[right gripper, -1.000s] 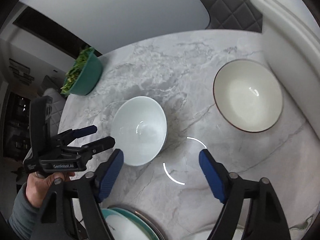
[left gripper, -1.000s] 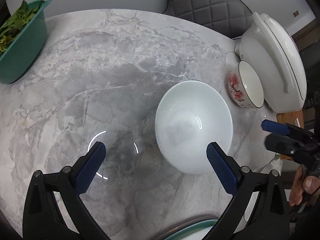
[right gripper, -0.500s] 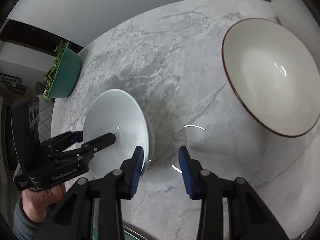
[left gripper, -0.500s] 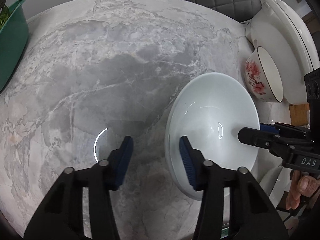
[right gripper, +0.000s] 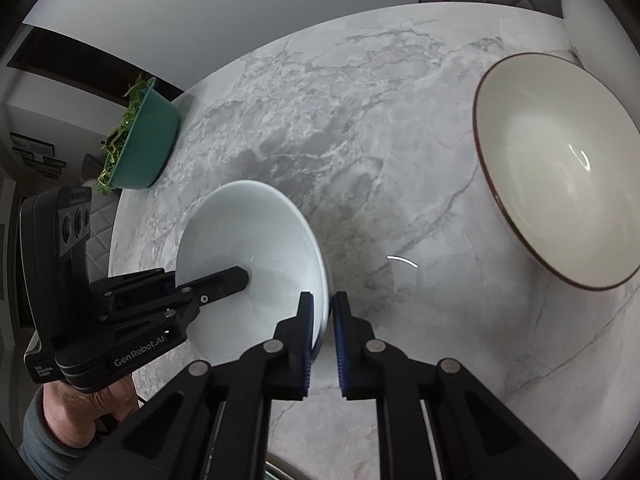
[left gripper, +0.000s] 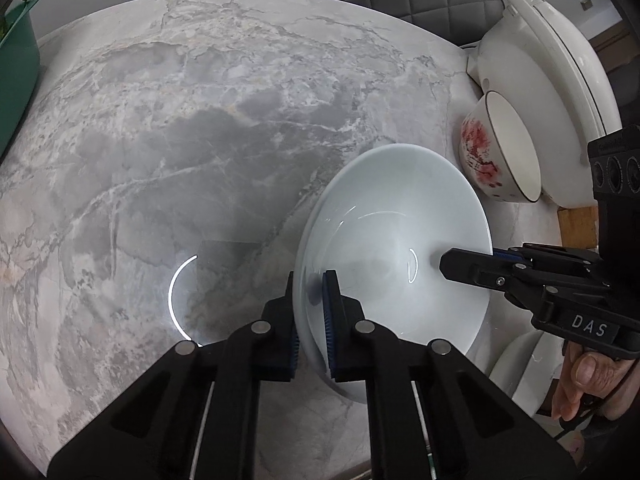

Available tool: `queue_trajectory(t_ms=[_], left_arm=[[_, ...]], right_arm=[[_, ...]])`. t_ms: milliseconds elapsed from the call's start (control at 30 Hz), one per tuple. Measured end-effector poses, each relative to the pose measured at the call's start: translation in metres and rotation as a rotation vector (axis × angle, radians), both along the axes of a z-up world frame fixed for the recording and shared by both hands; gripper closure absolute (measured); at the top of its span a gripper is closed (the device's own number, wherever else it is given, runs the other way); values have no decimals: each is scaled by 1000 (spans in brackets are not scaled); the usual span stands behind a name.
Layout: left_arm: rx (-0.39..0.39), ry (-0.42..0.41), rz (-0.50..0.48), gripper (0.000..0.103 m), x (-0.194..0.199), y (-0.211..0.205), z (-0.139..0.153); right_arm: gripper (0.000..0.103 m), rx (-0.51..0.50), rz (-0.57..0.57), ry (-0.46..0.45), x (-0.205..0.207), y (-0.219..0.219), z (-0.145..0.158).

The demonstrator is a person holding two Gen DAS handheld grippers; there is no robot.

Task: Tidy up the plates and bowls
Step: 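Close both grippers on the second white bowl rim, then lift the second white bowl and lower it into the first white bowl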

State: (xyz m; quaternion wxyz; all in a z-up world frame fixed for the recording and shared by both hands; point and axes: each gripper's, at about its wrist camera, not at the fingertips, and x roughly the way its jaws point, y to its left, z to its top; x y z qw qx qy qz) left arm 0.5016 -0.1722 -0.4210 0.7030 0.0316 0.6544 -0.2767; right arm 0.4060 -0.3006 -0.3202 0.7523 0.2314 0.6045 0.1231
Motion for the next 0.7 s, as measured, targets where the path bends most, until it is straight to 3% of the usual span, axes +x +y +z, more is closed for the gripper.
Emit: queue_trajectory(t_ms=[333,500,700], left_arm=[[-76,-25,-55,95,-48,-24,65],[-106,-28,-115,95,-98,-51,89],[-102,-21,-187,94,-170,-88,97]], right_arm=[[91,-20,-34,-89,-50,-29,62],[90,-24,-66,-106,-101,-51,86],[90,-20,-106,-103,-170,-82,96]])
